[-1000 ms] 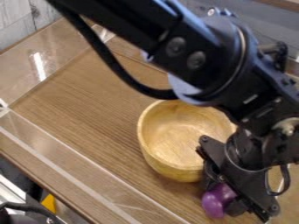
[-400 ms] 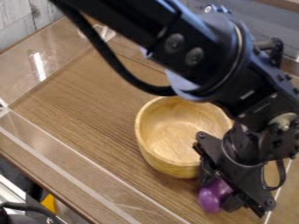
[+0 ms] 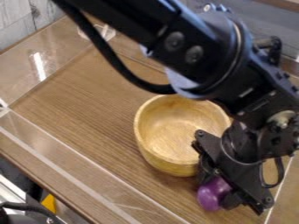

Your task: Put the purple eggplant in the brown bowl

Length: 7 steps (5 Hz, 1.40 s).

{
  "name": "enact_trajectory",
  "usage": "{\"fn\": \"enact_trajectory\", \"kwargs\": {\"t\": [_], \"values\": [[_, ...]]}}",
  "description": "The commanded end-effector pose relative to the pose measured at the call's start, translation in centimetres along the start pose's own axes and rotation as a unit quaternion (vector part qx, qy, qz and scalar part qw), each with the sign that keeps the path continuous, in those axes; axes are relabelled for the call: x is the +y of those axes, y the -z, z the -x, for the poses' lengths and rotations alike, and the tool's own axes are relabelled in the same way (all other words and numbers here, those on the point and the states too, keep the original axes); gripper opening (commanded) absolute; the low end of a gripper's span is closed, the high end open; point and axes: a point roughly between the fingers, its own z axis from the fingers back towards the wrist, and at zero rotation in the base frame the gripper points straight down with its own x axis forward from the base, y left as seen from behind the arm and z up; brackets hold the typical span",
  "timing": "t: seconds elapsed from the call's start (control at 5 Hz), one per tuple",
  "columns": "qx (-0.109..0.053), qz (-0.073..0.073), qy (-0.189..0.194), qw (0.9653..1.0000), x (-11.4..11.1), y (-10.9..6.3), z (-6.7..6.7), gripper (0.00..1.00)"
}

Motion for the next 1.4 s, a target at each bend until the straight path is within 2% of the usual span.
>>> {"fn": "enact_trajectory", "kwargs": {"t": [0.0,1.2], "values": [[0.011,-0.007,-0.012,0.9998,0.9,0.6,0.1,0.00],[0.022,-0.016,-0.025,0.9993,2.2,0.8,0.4,0.00]]}}
